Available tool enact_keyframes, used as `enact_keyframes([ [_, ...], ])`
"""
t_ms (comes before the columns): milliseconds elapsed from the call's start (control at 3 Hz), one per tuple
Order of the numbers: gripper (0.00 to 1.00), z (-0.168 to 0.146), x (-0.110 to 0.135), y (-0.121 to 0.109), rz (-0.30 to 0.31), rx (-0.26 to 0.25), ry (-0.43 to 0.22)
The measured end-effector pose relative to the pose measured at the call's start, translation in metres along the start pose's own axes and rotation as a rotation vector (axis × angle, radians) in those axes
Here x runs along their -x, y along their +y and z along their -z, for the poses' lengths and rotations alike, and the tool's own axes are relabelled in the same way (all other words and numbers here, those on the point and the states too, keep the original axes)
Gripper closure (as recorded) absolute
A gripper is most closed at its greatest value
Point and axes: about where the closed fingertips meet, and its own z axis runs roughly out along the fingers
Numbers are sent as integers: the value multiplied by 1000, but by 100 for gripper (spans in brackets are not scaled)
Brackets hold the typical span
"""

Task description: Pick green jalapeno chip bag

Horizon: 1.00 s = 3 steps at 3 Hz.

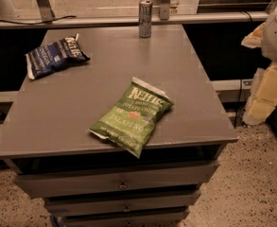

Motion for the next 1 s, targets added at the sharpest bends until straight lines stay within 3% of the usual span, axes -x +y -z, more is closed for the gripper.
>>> enact_keyframes([
  [667,0,-1,4,1,-7,-9,-17],
  [1000,0,-21,25,4,-21,-1,-99],
])
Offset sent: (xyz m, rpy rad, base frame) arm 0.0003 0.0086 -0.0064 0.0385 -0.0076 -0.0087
